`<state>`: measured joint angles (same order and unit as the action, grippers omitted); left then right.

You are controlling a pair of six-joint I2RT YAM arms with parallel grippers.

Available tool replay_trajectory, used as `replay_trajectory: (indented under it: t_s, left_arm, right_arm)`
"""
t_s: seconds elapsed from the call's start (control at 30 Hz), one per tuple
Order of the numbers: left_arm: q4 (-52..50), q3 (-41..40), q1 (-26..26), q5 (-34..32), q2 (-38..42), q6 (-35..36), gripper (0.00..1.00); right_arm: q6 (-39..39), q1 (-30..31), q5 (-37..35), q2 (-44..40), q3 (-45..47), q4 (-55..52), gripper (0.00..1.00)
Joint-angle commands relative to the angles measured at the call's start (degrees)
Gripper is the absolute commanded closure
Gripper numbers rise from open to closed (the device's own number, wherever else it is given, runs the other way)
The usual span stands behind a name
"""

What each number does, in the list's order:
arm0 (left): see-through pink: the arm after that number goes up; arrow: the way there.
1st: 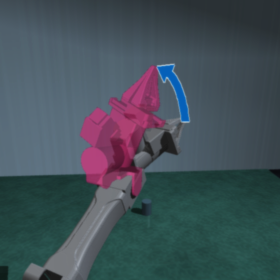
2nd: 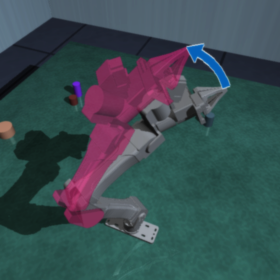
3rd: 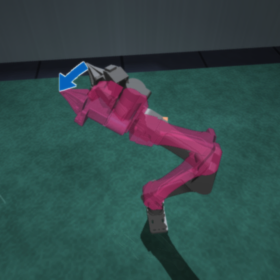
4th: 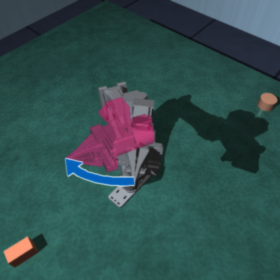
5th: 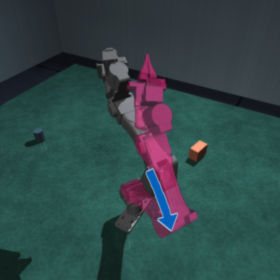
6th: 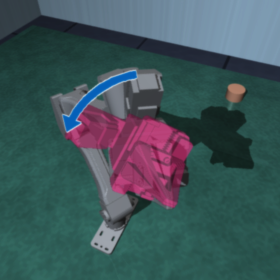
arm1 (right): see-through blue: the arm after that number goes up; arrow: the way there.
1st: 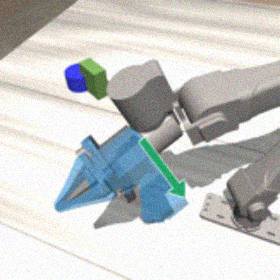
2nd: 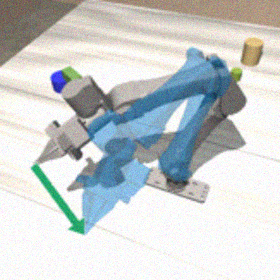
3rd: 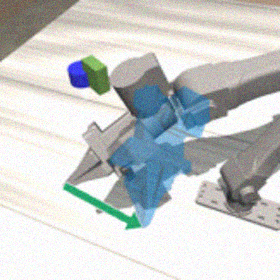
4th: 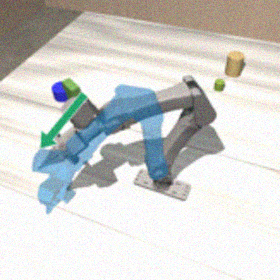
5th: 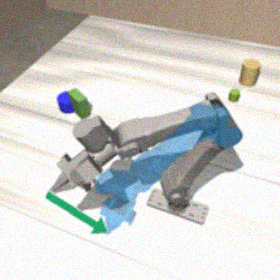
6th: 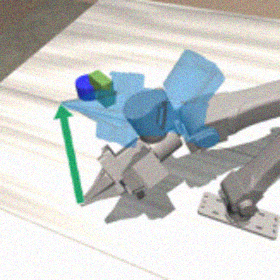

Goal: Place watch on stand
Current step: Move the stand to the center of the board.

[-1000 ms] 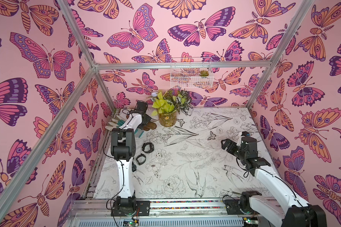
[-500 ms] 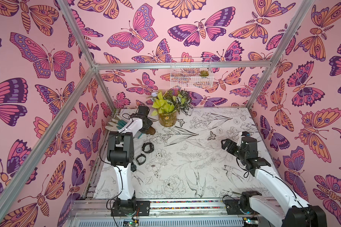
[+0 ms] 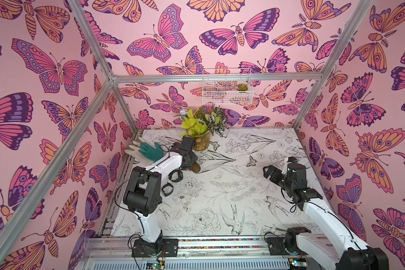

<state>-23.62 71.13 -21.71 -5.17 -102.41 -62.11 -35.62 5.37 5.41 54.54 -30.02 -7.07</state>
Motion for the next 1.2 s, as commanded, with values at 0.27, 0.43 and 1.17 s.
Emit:
replay_trajectory:
  t_s: [0.27, 0.43, 1.17]
  left_arm:
    - [1.6, -8.3, -13.2, -4.5, 7.2, -6.2, 0.46]
    - [1.6, -8.3, -19.2, -4.2, 5.9, -7.5, 0.46]
    - [1.6, -7.8, -25.8, -3.1, 11.3, 1.1, 0.00]
  right_arm:
    - [-0.8, 1.3, 2.4, -2.6, -1.4, -5.4, 0.01]
    - [0.3, 1.7, 2.5, -3.7, -1.5, -7.8, 0.01]
    - [7.1, 21.6, -7.5, 0.0, -8.6, -12.8, 0.00]
